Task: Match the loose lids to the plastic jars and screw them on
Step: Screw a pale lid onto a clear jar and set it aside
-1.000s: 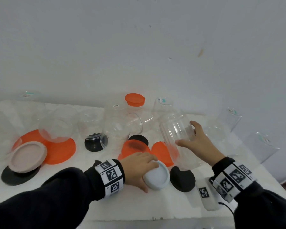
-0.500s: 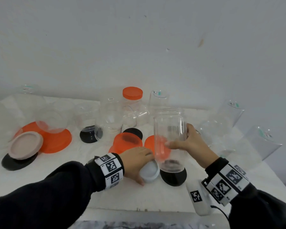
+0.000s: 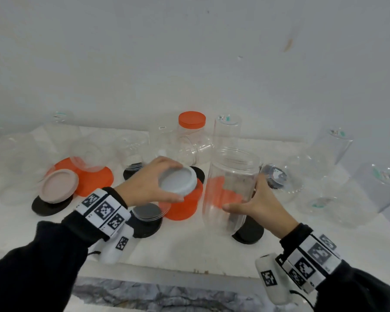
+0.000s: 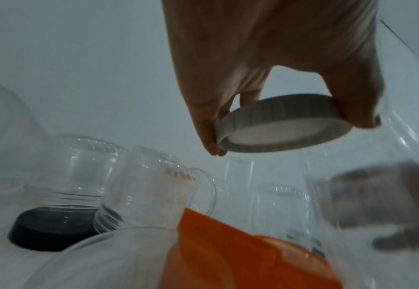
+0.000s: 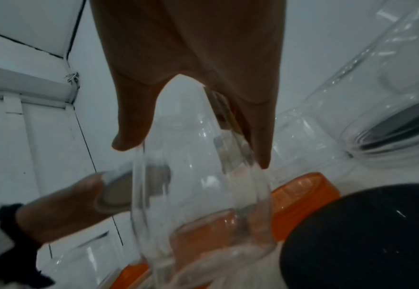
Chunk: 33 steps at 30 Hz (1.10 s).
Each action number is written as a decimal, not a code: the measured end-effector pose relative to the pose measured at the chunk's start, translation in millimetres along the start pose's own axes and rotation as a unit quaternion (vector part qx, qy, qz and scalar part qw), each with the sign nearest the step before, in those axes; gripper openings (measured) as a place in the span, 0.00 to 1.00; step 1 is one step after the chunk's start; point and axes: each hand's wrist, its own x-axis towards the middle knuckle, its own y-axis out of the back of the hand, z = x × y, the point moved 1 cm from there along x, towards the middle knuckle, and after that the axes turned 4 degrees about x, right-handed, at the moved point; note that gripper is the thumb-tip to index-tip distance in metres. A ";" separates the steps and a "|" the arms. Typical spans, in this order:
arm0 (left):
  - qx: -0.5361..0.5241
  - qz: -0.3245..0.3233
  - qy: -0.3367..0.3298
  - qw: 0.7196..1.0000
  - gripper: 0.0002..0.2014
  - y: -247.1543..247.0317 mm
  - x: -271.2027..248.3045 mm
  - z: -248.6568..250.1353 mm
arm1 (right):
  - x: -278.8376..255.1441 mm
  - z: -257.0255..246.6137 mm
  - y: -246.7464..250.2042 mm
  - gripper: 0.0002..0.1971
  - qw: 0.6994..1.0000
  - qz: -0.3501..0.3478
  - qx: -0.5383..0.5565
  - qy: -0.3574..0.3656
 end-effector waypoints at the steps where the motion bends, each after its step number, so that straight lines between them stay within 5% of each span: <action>1: -0.027 0.025 0.006 0.999 0.45 6.3 -2.9 1.9 | -0.6 0.9 -5.0 0.40 1.000 -0.008 0.001 0.005; 10: -0.125 0.123 -0.046 0.983 0.43 16.7 -6.6 31.9 | 3.4 18.1 -33.6 0.51 0.998 -0.054 -0.007 0.026; 33: 0.001 0.035 -0.143 0.989 0.48 -10.0 27.9 72.1 | 4.7 32.5 -27.6 0.56 0.998 -0.056 -0.032 0.021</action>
